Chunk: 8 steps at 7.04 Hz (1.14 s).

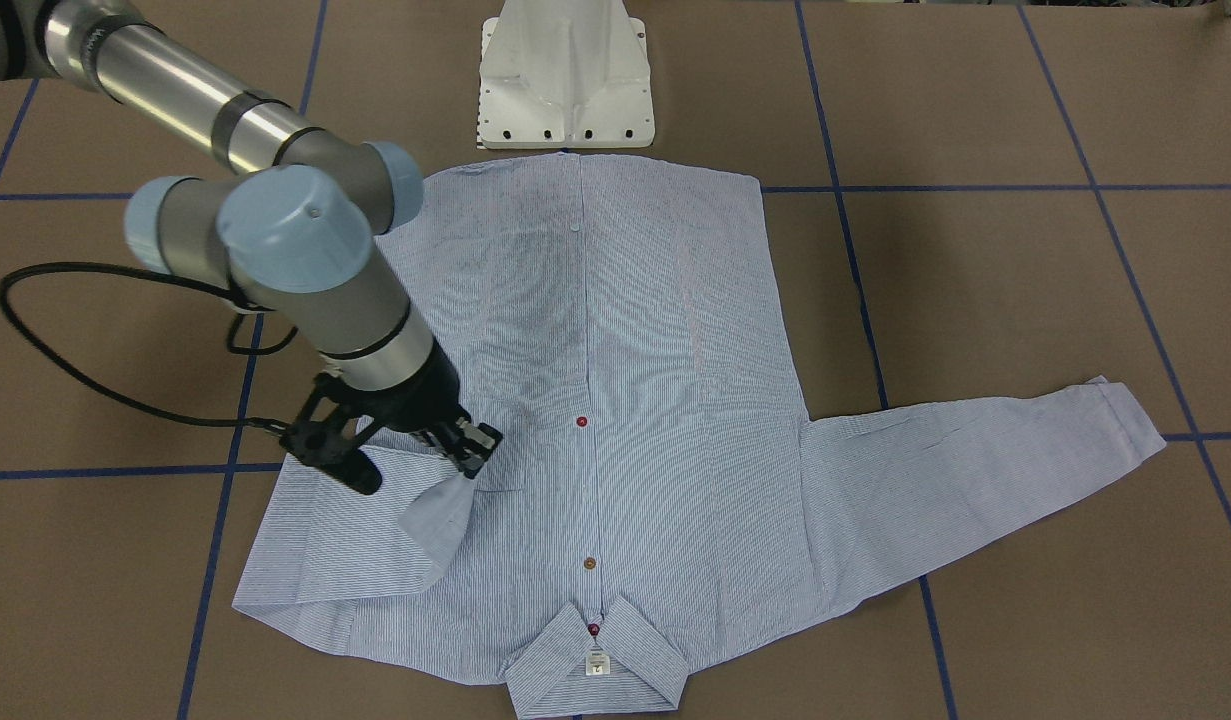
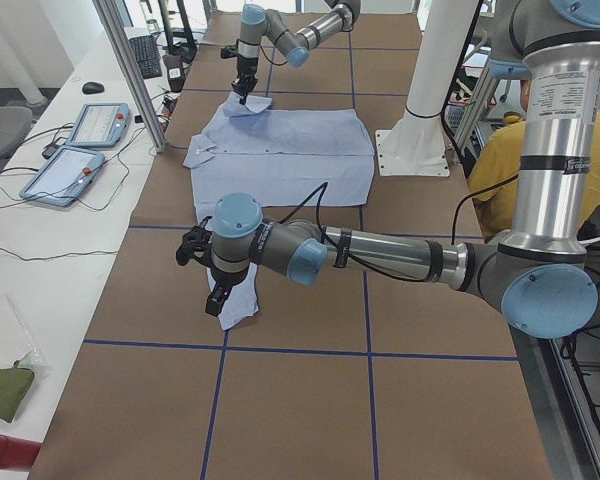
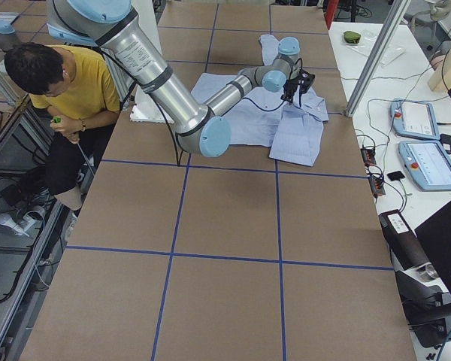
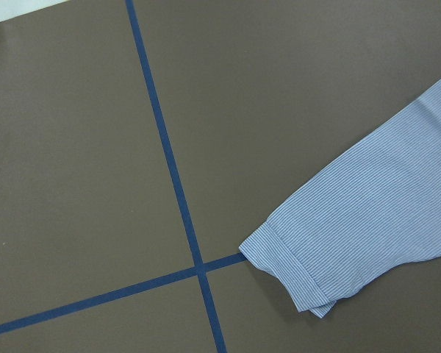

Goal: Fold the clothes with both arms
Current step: 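Carry the grasped sleeve across the shirt toward the collar with the right gripper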

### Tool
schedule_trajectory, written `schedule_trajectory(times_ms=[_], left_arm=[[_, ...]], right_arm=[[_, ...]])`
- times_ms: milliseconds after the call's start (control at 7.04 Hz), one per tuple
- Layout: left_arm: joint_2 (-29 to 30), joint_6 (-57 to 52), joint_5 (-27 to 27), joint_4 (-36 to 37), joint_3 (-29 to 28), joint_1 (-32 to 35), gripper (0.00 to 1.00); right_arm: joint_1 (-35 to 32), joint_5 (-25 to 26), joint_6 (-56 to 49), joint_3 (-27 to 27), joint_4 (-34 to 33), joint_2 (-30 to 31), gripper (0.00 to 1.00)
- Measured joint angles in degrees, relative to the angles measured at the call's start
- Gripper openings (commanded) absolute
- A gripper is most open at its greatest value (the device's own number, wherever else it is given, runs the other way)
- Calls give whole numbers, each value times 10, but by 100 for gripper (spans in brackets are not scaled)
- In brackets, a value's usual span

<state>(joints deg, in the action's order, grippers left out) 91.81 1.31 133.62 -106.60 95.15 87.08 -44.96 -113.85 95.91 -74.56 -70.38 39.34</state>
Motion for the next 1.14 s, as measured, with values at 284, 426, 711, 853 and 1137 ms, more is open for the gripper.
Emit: schedule_trajectory(times_ms=[284,426,711,853,1137], left_arm=[[-1,0,1,0,5,0,100],[-2,0,1,0,7,0,100],[-4,0,1,0,8,0,100],[-4,0,1,0,9,0,100],[-4,0,0,0,9,-1,100]], right_arm=[[43,52,26,54,39,-57,0],[60,77,33,68,50,-71,0],[84,109,37,82,60,-86,0],[90,118,37,84,61,-88,0],[94,124,38,89,67,-93,0]])
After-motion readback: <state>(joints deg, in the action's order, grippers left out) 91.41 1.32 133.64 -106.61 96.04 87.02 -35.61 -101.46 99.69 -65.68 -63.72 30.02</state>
